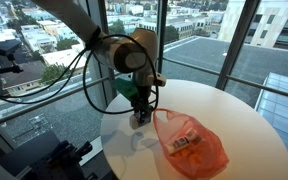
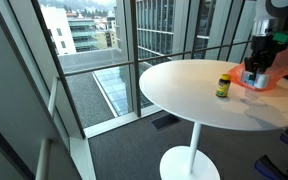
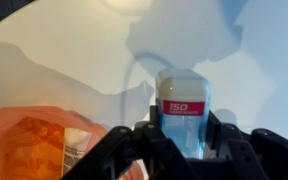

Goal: Remove the blue box from the plastic and put it on the table

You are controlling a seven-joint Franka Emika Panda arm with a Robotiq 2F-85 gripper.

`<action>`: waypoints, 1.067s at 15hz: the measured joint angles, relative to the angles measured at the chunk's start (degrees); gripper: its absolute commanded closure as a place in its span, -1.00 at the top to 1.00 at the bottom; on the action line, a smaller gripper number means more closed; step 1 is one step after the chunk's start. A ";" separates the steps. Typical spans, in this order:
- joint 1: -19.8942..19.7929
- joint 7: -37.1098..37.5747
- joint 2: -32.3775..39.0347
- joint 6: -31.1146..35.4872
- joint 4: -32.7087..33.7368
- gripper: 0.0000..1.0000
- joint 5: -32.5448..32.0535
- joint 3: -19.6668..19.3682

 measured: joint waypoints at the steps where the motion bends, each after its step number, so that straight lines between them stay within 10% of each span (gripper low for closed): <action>1: 0.09 0.00 0.72 1.19 0.12 -0.64 0.00 0.14; 13: -0.16 -0.13 11.97 10.26 4.71 -0.63 0.01 -0.30; 14: -0.17 -0.13 12.71 10.30 5.10 -0.04 0.01 -0.41; 16: -0.17 -0.14 13.66 10.30 5.77 0.51 0.01 -0.58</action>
